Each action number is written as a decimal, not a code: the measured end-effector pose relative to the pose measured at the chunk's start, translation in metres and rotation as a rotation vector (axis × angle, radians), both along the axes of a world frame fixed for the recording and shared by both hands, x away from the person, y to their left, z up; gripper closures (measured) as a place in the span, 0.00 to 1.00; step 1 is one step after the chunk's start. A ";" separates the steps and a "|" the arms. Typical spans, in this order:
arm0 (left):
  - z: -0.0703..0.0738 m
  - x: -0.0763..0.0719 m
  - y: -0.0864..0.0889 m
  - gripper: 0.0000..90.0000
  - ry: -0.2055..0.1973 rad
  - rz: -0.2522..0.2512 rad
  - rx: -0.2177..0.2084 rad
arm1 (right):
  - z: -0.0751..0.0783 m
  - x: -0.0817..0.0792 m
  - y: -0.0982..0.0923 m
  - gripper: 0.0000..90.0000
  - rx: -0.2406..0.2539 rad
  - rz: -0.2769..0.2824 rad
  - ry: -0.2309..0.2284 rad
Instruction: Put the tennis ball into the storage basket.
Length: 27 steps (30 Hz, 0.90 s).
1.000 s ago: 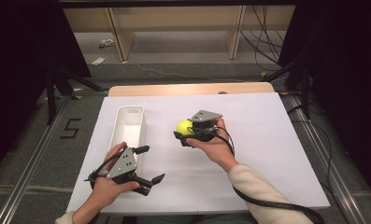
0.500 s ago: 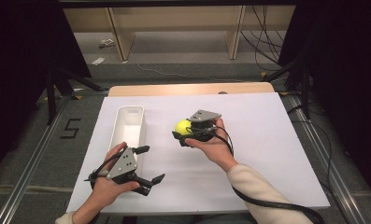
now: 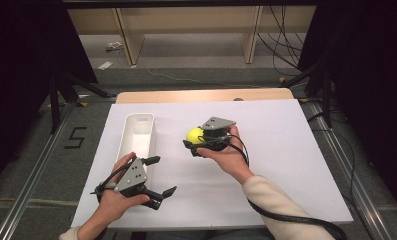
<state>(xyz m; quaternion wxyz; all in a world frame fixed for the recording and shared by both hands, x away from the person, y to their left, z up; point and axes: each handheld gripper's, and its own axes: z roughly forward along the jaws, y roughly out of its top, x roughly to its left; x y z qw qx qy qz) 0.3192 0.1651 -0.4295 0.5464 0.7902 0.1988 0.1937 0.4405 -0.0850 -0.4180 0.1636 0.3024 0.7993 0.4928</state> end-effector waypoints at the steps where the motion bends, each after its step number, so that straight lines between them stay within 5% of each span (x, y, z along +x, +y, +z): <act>1: 0.000 0.000 0.000 0.00 0.000 0.000 0.000 | 0.000 0.000 0.000 0.30 0.000 0.001 -0.002; 27: 0.000 0.000 0.000 0.00 -0.001 -0.001 0.002 | 0.005 -0.001 0.010 0.30 0.002 0.017 -0.013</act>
